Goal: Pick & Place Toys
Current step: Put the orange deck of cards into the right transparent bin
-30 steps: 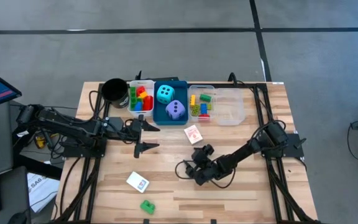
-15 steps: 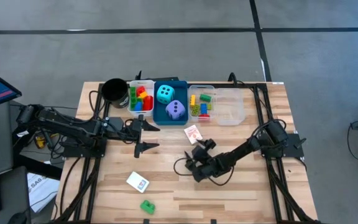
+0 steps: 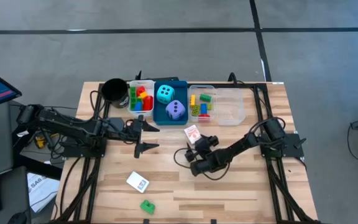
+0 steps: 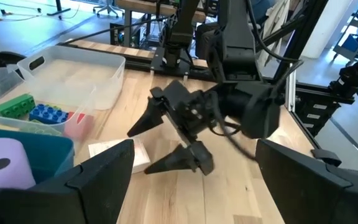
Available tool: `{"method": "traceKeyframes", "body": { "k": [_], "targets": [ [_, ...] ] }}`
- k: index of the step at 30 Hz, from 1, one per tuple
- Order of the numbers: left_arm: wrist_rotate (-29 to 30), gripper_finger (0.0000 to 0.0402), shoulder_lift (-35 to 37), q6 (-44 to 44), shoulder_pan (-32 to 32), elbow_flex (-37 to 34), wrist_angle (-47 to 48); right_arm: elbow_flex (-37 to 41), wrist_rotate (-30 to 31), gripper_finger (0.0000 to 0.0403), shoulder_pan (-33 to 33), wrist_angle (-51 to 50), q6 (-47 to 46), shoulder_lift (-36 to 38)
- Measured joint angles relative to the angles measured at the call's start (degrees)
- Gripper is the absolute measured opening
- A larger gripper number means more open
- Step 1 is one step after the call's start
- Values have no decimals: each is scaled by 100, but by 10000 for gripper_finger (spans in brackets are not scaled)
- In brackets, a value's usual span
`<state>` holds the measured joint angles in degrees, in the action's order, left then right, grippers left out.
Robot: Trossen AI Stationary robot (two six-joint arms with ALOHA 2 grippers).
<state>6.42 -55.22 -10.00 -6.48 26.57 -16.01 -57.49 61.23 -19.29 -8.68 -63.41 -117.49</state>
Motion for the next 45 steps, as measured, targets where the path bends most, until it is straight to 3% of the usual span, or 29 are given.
{"method": "traceKeyframes", "body": {
  "k": [18,28,39,45],
  "targets": [
    [-24,328,0,-157,1,0,15,58,-916,390,298,-113,-427,17],
    [-20,328,0,-152,2,0,15,50,-971,304,298,-92,-411,17],
    [7,328,0,-146,0,0,15,13,-886,316,233,-116,-393,15],
    [4,328,0,-146,0,0,20,-229,-586,305,35,-135,292,187]
  ]
}}
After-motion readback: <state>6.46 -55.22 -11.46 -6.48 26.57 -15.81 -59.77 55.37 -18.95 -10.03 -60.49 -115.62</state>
